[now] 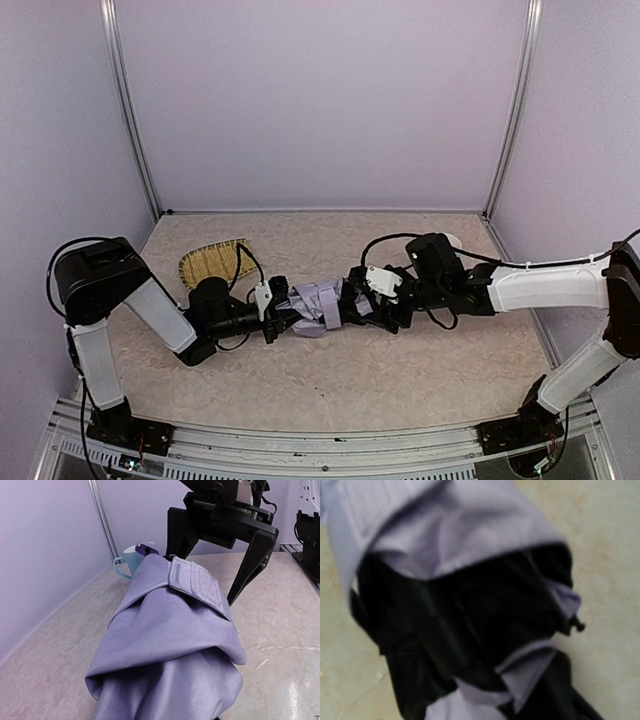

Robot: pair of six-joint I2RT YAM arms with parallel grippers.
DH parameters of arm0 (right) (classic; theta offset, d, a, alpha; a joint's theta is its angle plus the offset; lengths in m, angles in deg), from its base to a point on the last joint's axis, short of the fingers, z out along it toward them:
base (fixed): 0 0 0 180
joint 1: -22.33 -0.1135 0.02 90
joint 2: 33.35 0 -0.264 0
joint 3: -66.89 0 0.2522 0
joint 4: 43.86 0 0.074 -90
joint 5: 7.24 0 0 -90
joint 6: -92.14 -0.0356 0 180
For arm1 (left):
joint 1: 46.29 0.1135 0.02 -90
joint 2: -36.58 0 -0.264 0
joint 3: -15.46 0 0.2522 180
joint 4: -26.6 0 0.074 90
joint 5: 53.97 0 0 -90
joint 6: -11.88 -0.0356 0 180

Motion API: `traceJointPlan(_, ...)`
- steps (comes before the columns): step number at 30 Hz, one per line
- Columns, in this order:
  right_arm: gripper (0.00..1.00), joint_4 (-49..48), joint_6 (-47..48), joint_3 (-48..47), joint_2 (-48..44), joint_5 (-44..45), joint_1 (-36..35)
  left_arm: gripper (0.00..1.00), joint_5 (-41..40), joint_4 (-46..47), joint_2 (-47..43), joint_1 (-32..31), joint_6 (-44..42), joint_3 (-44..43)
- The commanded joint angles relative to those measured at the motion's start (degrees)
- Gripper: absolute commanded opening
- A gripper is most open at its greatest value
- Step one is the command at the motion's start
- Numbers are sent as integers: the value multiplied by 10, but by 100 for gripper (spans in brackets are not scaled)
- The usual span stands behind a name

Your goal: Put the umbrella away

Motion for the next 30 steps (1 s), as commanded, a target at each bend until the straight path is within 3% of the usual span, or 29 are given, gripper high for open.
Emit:
traceJointPlan(1,77,8,-33,-3,-62,-10,5,0,-61,11,-69,-26,-50,-6)
traceJointPlan(8,75,-46,-72,-30,-157,-33,4,0,-123,-83,-134,-26,-130,-68)
traceJointPlan(11,79,-57,-78,-36,-199,23,6,0,-140,-129,-148,-21,-160,-91)
traceJointPlan(15,86,-54,-74,-30,-236,16,8,0,-142,-141,-174,-10,-166,-103)
traceJointPlan(21,84,-64,-110,-15,-220,-123,11,0,-139,-207,-234,-9,-200,-165)
traceJointPlan(24,84,-114,-134,-3,-218,-236,36,0,-127,-244,-267,-9,-216,-196)
traceJointPlan(30,84,-177,-164,-14,-156,-232,43,0,-102,-276,-298,-14,-226,-241)
